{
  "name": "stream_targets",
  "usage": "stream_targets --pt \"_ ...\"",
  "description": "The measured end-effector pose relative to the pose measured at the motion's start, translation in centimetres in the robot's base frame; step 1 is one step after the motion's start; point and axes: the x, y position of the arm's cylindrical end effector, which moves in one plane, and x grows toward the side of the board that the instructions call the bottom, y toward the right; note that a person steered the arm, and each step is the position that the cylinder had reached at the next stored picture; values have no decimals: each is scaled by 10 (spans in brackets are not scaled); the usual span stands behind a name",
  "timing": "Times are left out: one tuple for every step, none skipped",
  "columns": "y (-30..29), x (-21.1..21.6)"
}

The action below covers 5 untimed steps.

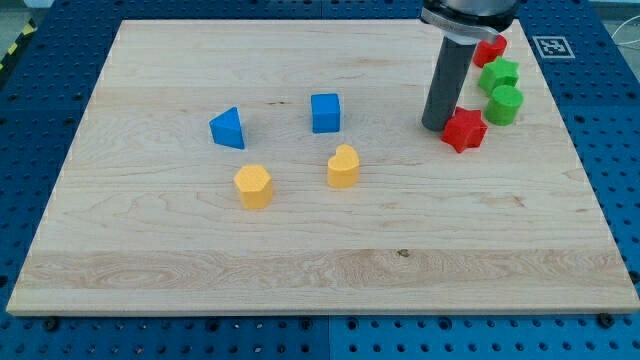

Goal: Push the red star to the center right

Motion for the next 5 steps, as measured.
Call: stream_targets --pt "0 11" --pt "1 18" --pt "13 23" --pt "30 23" --pt "38 23"
